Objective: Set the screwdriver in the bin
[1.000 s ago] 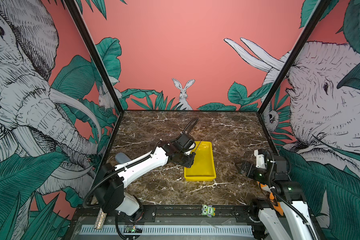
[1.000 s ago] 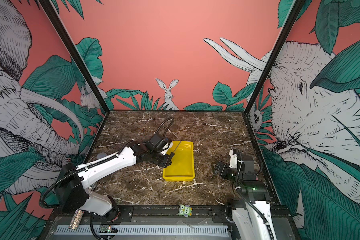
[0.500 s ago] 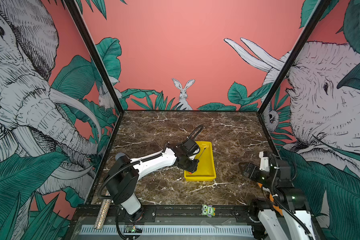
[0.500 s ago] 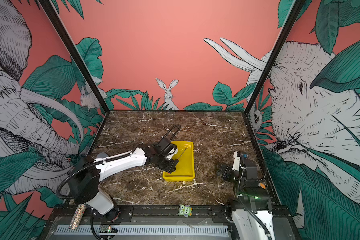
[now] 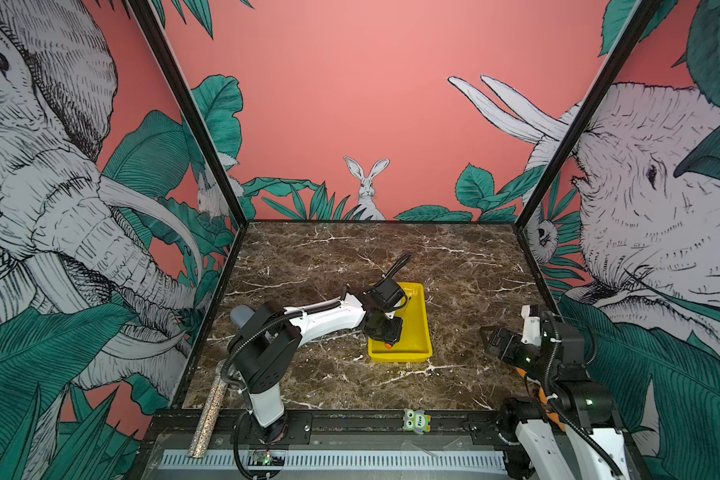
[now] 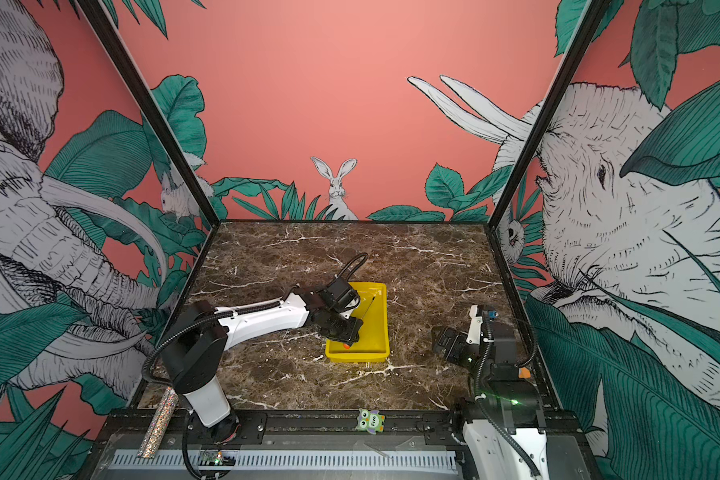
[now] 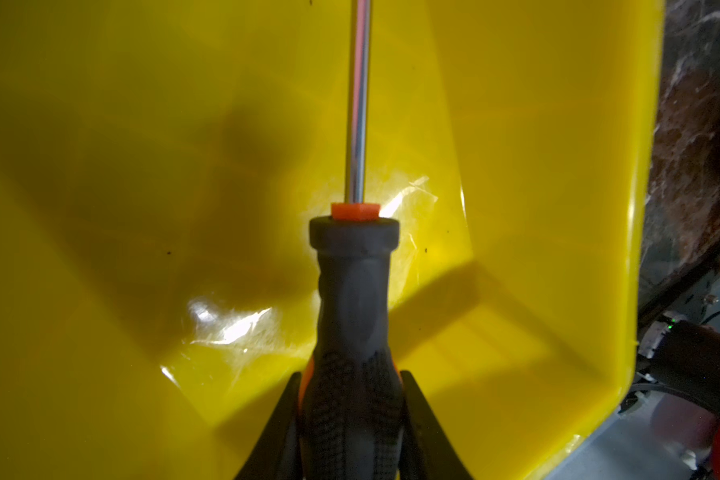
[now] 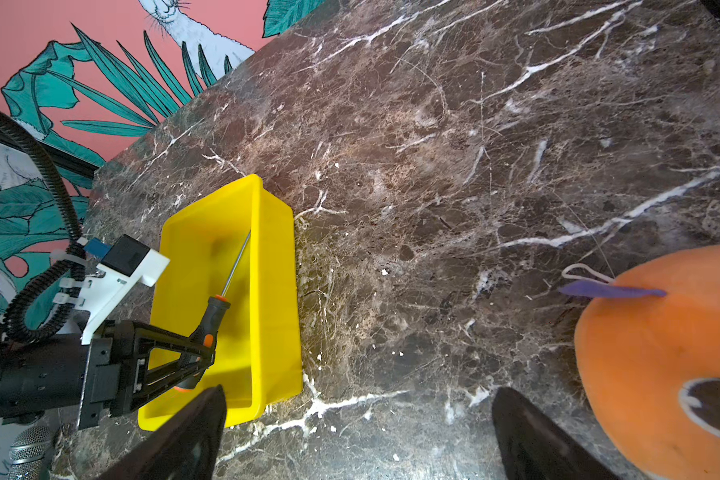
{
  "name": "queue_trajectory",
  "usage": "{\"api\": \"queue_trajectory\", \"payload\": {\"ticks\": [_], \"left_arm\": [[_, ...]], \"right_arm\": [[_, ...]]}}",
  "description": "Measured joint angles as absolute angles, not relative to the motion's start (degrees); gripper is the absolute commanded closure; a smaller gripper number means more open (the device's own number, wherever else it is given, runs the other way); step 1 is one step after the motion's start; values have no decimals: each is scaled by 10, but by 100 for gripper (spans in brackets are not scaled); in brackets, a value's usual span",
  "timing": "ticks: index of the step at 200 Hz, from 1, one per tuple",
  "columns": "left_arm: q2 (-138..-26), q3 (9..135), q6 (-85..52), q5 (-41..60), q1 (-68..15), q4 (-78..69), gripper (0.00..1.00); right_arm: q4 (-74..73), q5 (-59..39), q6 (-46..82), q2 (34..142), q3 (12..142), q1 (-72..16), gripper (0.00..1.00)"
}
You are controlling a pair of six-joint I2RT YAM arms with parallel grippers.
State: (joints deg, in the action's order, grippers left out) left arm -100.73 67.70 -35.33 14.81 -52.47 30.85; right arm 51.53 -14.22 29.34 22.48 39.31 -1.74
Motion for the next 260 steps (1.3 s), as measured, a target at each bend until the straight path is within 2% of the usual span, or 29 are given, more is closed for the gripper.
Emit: {"api": "queue_trajectory", "payload": {"ticks": [56,198,236,260], "left_arm": [[-1039,693,-389,154,-527,276,66],[-1042,696,-406,127,-532,265,45],[-1036,761,-348,96,-532,315,33],[-1017,814,-288,63,-532,349,13]], "right_arm": [[515,-141,293,222,393,-17,1],[517,-141,293,217,393,-17,1],[518,-141,294,217,393,-17,1],[518,-141,294,217,393,-17,1]]}}
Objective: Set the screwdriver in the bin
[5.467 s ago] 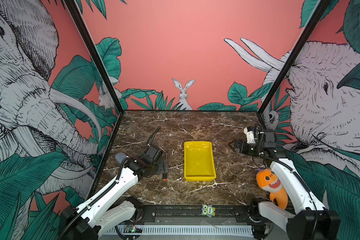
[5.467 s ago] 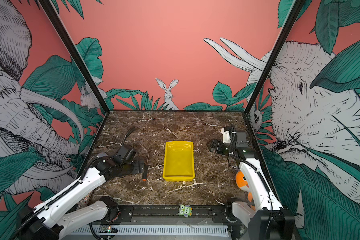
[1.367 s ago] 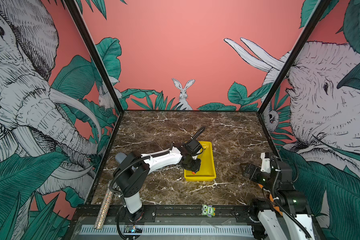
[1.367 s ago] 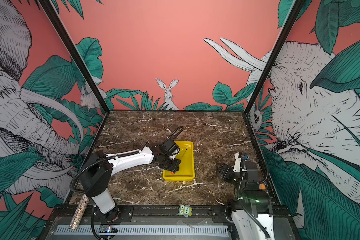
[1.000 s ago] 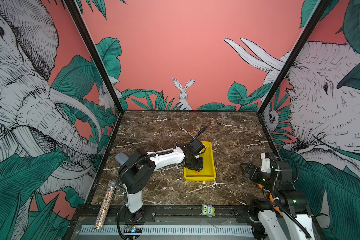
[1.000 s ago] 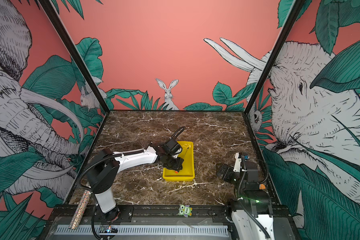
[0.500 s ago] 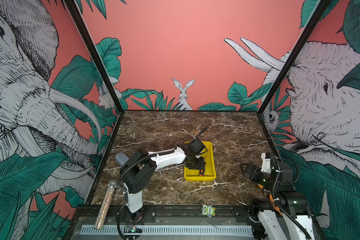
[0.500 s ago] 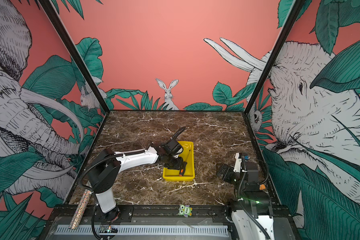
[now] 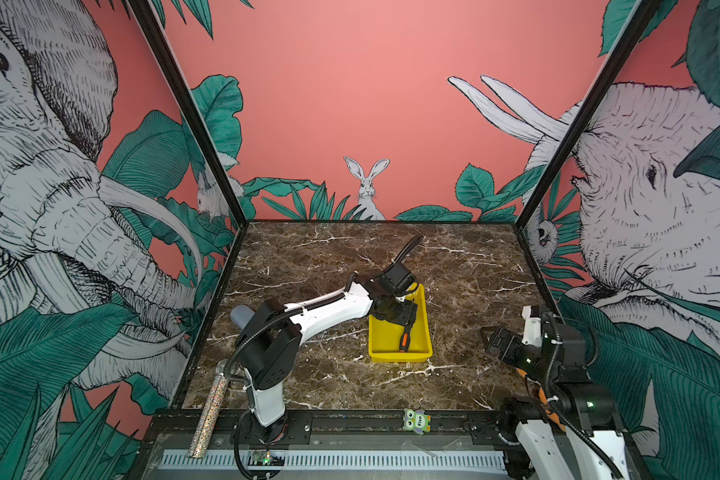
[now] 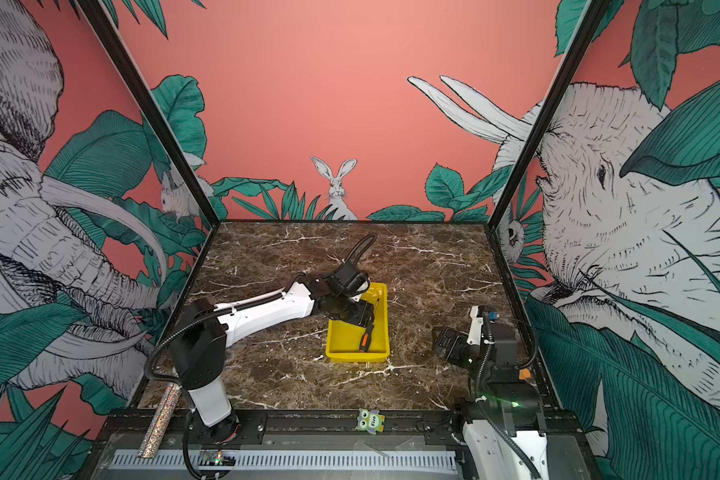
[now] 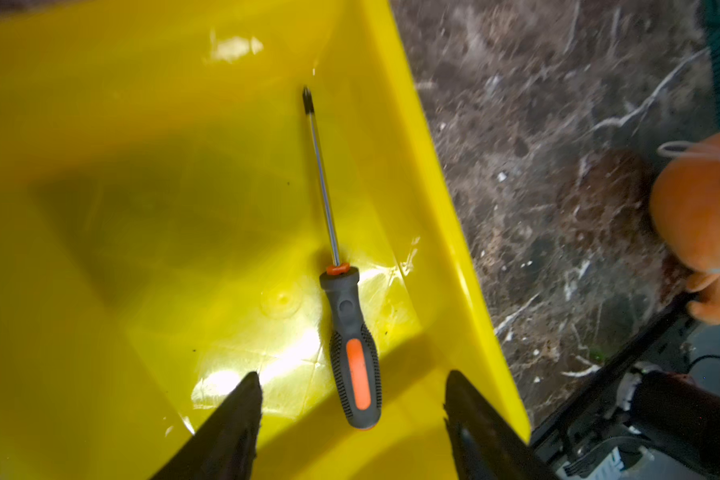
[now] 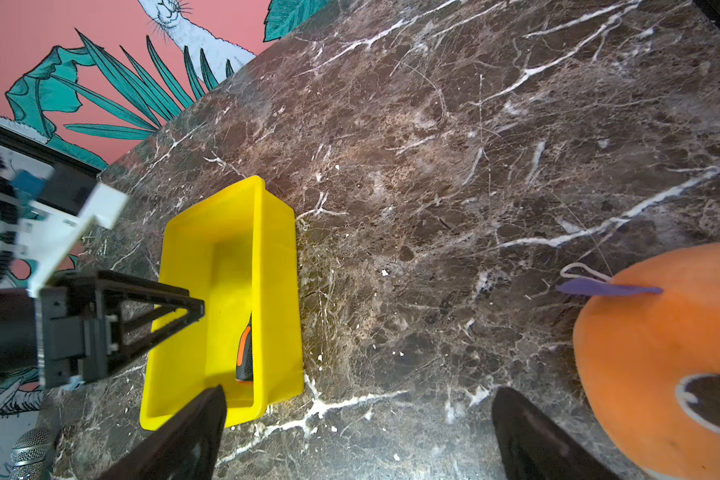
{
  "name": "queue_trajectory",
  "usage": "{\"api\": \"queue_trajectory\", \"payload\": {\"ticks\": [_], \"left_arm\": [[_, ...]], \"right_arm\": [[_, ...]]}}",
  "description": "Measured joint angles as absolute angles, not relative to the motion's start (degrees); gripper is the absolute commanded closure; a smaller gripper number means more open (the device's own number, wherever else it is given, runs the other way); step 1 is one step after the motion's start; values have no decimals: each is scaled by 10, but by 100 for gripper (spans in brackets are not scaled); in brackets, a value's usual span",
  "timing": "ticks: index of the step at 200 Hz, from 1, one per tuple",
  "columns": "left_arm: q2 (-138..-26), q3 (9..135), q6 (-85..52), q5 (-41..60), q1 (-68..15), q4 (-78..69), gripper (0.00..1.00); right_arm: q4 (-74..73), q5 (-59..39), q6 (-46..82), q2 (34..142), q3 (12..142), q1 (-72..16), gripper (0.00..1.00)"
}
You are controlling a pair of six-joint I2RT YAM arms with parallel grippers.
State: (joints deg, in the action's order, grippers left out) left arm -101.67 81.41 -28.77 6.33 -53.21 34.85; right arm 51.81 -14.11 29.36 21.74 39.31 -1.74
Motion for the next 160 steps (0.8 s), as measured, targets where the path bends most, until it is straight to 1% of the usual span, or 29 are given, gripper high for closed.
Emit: {"api": "queue_trajectory", "payload": {"ticks": [10,30,78,103,160], "left_arm": [[-1010,834,-265,53,-532,362,6],[-1007,869,-241,49,-522,388,2],[-1000,847,-229,51,-494,398,1],[-976,823,-234,63,-483,391,1],[-929,822,-243,62,-480,380,0]], "right_arm": [[518,-141,294,217,393,-17,1],[519,-143,294,220,393,-17,0],[520,-148,294,236,393,-17,0],[517,-153,294,251,393,-17,2],[488,-162,294,303,389,-17,4]]}}
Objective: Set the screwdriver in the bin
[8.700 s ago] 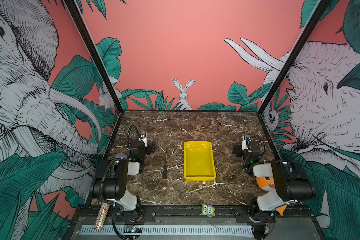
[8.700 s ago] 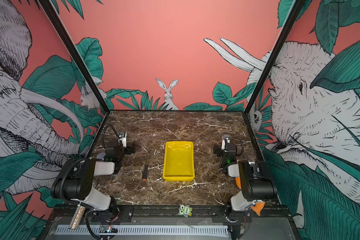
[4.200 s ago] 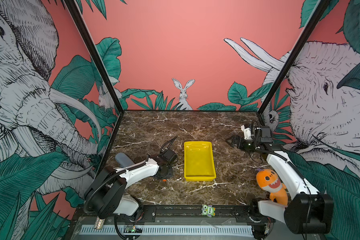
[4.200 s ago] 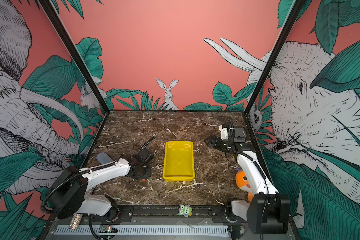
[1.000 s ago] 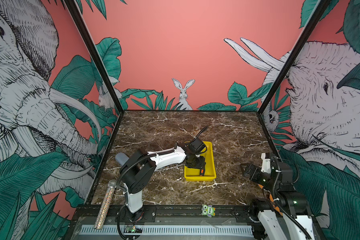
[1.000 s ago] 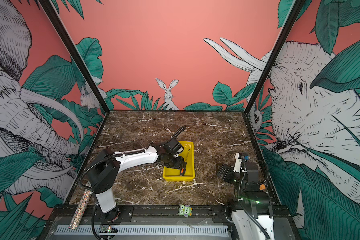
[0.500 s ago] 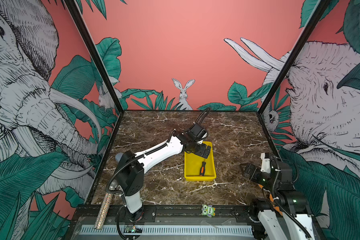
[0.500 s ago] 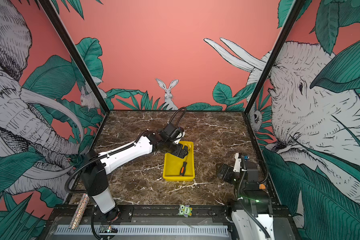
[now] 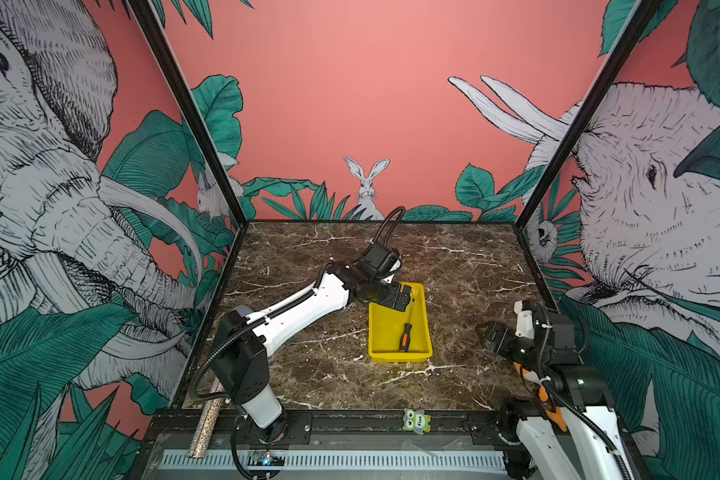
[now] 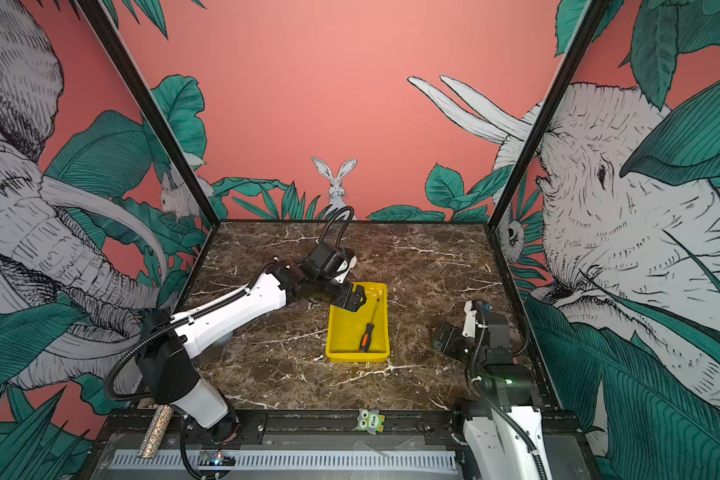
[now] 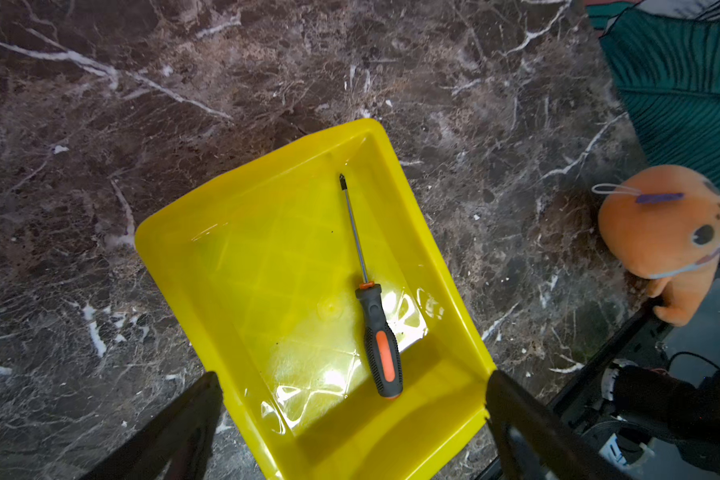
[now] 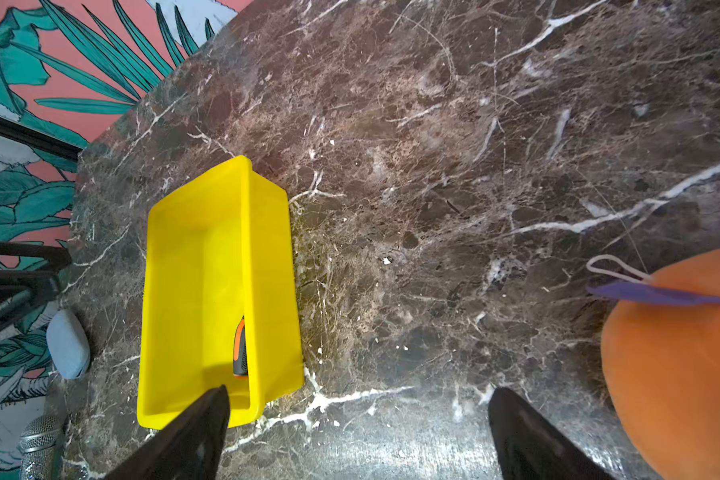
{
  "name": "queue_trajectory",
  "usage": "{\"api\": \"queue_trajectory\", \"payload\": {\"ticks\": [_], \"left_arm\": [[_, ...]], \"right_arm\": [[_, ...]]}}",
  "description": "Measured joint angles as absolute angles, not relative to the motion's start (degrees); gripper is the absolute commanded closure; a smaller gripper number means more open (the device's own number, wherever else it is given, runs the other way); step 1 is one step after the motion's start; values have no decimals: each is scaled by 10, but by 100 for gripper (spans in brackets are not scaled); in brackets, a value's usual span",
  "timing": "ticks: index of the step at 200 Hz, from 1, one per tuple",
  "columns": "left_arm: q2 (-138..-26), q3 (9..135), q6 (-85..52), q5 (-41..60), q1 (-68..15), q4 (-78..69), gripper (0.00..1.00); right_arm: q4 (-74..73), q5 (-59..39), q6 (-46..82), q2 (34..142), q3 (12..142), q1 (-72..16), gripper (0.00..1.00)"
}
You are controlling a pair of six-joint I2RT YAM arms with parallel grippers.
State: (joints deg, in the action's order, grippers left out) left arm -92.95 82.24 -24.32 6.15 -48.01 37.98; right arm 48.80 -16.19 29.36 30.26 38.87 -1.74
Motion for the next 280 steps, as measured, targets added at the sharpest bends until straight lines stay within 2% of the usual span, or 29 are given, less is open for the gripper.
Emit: {"api": "queue_trajectory", "payload": {"ticks": [31,53,91,114,154,210,240,280], "left_arm": [[-913,815,-256,66,-472,355,1],[-902,813,-258,63,-462,348,1],[-851,776,-280,89,-403,296,1],[-816,774,-271,54,-374,285,0],[-743,754,-226,-13,-375,273,0],[-579,590,-160,-142,-376,243,0],[-484,459,-68,-218,-376,143,0],[-485,365,49,-285,-365,42,0]], "right_arm": [[441,-168,294,352,387,-17,6],[400,-166,296,388,388,-17,1],[352,-150,296,467,419,-17,0],[319,-152,293,511,445,-17,1],[287,-153,278,572,496,-17,1],[233,-138,257,630,528,-17,1],[185,-126,250,631,512,-17,1],[148,-77,224,633,495,-17,1]]}}
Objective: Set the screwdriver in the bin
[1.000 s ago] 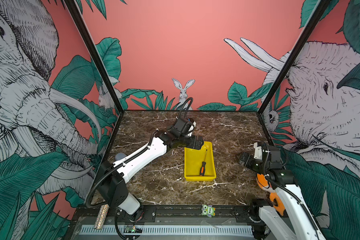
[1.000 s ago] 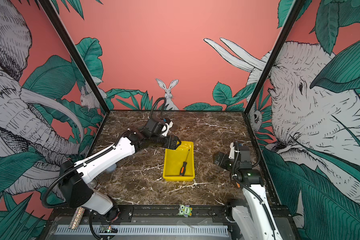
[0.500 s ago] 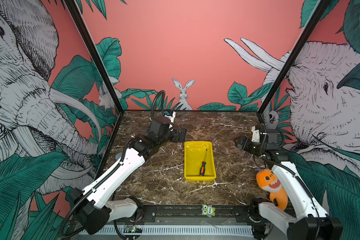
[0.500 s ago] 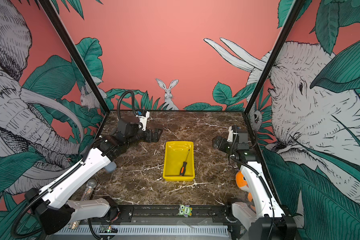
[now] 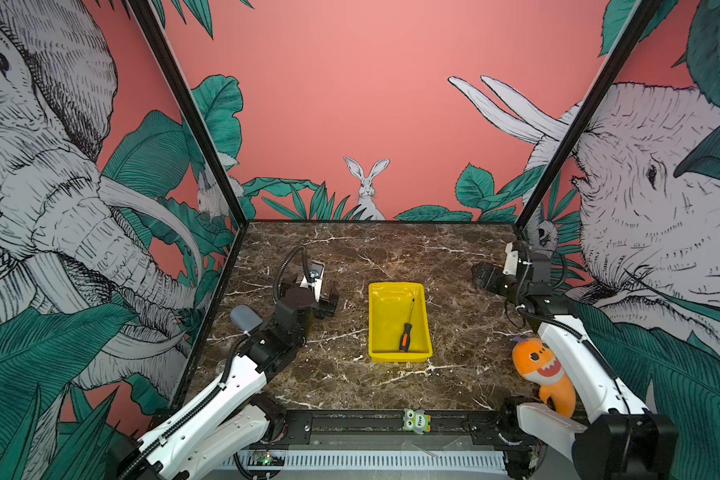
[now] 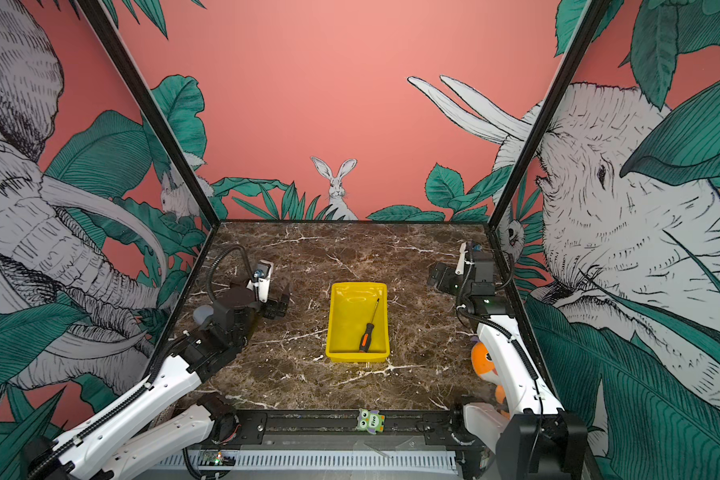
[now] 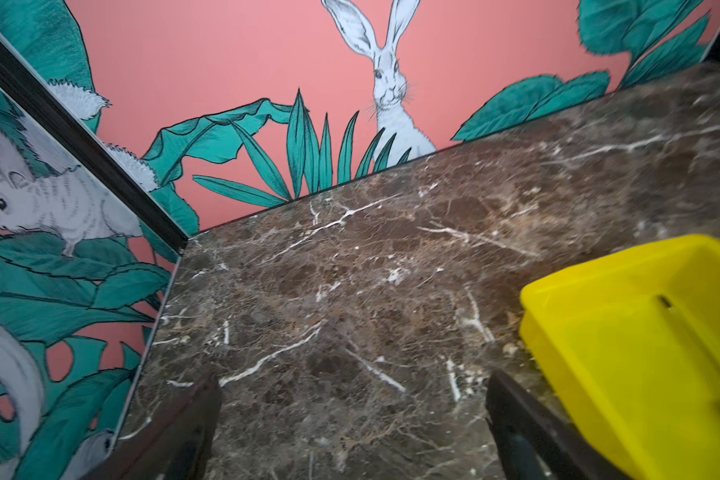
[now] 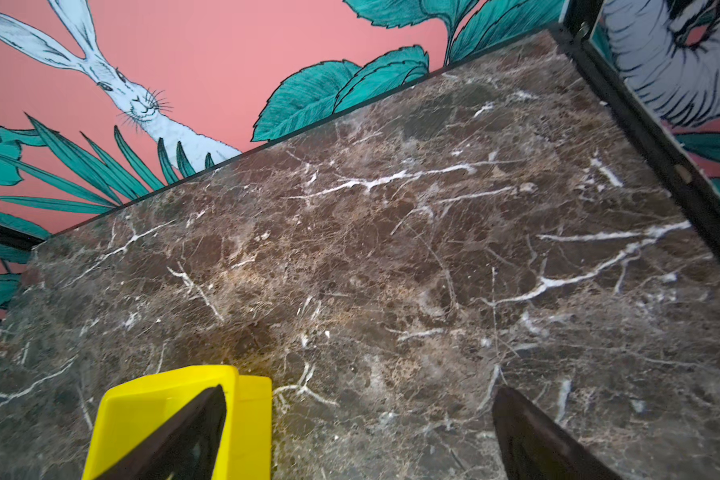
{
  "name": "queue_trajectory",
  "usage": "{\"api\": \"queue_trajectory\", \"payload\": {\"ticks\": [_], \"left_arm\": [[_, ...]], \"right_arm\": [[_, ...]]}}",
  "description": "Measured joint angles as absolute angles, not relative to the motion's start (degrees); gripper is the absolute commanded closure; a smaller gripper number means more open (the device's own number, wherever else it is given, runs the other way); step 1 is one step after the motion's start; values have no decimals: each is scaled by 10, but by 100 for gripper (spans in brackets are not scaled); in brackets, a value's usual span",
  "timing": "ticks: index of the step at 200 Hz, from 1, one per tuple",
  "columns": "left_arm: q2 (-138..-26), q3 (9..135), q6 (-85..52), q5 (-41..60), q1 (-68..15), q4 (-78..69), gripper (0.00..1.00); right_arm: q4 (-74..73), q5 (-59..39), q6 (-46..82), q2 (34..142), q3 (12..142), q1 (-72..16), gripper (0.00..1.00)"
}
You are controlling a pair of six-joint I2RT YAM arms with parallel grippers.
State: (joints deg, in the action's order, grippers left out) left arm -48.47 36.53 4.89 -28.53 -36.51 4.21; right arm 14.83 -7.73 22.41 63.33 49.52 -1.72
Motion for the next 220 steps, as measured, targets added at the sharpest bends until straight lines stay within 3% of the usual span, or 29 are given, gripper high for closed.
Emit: {"api": "queue_trajectory", "payload": {"ticks": [56,100,220], "left_arm": [[-500,316,52,-229,-247,-40,0],[-498,291,55,-203,-189,-75,0],[-422,185,71,-166,-129,-128,0]], "right_arm": [[34,-22,133,605,370,-17,1],[-6,-9,80,623,363,-17,1],[-102,-17,30,662,340,-14,1]]}}
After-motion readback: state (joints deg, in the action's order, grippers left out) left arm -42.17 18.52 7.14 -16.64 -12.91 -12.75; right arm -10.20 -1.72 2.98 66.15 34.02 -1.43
